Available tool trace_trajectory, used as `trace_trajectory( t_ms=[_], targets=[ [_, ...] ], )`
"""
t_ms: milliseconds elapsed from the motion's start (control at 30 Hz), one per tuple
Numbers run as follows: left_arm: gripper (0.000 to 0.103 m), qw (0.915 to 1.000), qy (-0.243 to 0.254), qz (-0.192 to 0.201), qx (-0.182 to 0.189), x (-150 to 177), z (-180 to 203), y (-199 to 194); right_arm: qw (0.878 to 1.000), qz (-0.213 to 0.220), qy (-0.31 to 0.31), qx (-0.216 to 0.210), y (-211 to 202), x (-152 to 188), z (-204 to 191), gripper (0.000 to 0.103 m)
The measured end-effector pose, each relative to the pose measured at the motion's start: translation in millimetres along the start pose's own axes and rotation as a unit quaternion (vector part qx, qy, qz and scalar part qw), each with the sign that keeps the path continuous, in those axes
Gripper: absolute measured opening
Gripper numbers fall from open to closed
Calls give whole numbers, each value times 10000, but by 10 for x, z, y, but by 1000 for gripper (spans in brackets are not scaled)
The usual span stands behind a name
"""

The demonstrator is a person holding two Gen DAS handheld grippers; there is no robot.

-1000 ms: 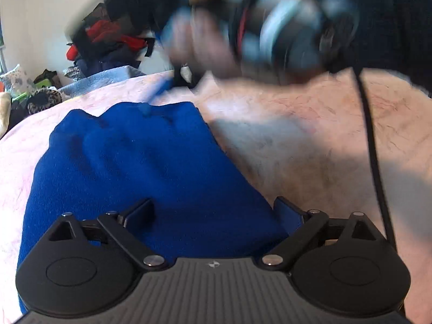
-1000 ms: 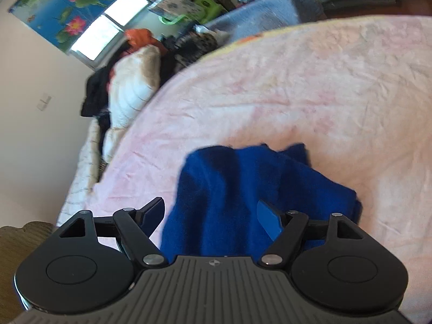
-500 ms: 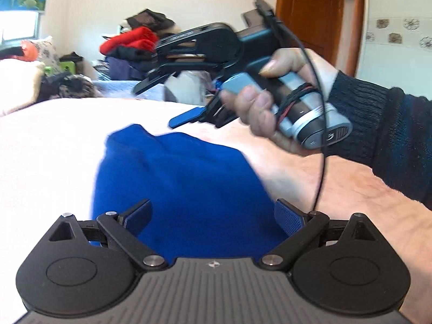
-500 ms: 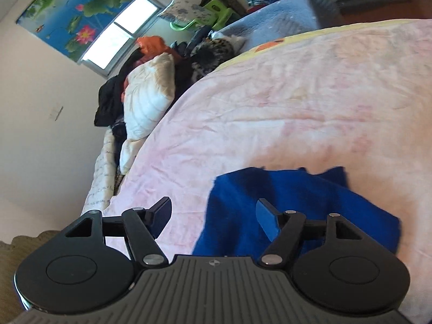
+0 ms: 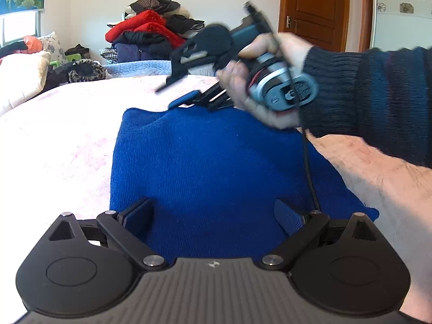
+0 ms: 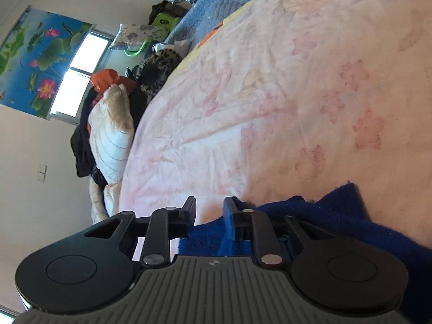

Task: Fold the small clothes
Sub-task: 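Press the folded sweater bundle with the right gripper, then grasp the edge of the folded sweater with the left gripper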

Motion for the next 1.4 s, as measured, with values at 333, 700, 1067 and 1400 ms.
trace_trajectory(
  t_ms=[333, 700, 1067, 1400],
  targets=[
    [100, 10000, -10, -10, 23, 38, 62, 7, 9990, -130, -168, 404, -336, 127, 363, 29],
    [101, 9999, 60, -48, -85, 44, 107, 5, 9863, -267, -1364, 887, -505, 589, 132, 61],
    [101, 9872, -1494, 373, 415, -92, -497, -728, 9937, 516, -917, 382, -1283, 353, 294, 74],
    [101, 8668, -4346, -996, 2235, 339, -885, -354, 9981, 91, -348, 498, -1161, 145, 866, 72]
  ],
)
Point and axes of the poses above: each gripper's, at about its wrist camera, not at the fingertips, and y roughly the way its jaws point, z to its right, x to its underside, the point moved 7 cm from there along y, roughly the way its jaws point, and after that the axes turned 1 degree about x, right-handed, at the moved point
